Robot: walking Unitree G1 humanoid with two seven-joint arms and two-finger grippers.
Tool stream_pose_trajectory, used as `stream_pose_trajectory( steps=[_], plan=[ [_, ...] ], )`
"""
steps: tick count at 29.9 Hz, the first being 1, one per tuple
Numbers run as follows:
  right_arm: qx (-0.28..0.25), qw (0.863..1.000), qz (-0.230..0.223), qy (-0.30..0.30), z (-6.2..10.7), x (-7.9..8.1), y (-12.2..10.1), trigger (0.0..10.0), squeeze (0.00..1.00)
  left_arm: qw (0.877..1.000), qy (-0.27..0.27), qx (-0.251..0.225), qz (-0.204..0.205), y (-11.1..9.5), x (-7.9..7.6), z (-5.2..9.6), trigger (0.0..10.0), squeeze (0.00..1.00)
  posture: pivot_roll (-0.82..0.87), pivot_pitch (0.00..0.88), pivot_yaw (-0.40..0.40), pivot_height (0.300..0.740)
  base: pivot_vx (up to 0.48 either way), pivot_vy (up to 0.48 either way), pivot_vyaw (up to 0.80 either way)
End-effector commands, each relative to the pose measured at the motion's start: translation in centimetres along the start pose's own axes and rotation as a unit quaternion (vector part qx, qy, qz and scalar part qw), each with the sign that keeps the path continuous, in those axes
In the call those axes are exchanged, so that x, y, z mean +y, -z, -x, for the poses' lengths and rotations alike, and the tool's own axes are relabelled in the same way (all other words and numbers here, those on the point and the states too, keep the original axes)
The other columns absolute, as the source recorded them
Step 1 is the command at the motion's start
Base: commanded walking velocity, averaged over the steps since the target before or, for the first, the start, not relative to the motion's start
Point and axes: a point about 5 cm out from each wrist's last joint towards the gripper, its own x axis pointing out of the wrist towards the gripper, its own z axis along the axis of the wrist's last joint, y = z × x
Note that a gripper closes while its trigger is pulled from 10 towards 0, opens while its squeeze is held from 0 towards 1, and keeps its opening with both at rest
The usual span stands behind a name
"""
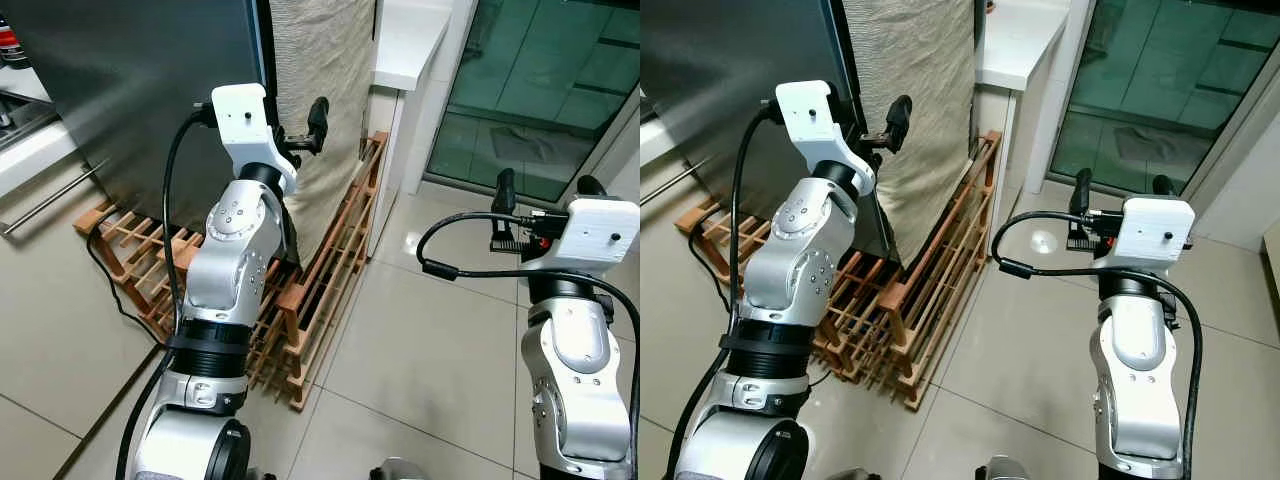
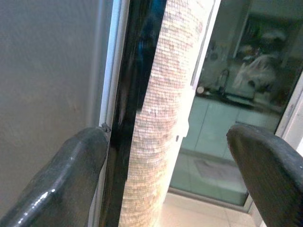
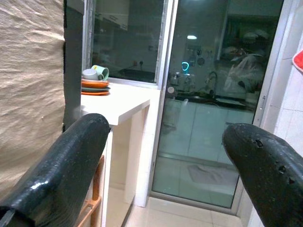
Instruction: Restocking fridge
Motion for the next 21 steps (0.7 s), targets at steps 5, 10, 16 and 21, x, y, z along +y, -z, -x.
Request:
stream_pose_trajectory(
  steps=[5, 10, 16, 21],
  plan=[
    [-0.004, 1.0, 0.005, 0.004, 0.1, -0.1, -0.3, 10.0, 0.0, 1.0, 0.009, 0.016, -0.005, 0.8, -1.2, -0.8, 10.0, 0.0, -0.2, 0.0, 0.053, 0.711, 0.0, 0.0, 0.0],
    [-0.005, 1.0, 0.005, 0.004, 0.0, 0.0, -0.4, 10.0, 0.0, 0.994, 0.078, 0.056, -0.049, 2.6, -3.8, -1.7, 10.0, 0.0, -0.21, 0.0, 0.055, 0.711, 0.0, 0.0, 0.0],
    [-0.008, 1.0, 0.004, 0.005, -0.2, 0.0, -0.6, 10.0, 0.0, 0.989, 0.126, 0.075, -0.034, 3.3, -5.5, -2.3, 10.0, 0.0, -0.22, 0.0, 0.055, 0.711, 0.0, 0.0, 0.0],
    [-0.009, 1.0, 0.003, 0.008, -0.3, -0.1, -0.6, 10.0, 0.0, 0.983, 0.179, 0.035, 0.034, 2.2, -7.4, -2.3, 10.0, 0.0, -0.24, 0.0, 0.063, 0.711, 0.0, 0.0, 0.0]
  ],
)
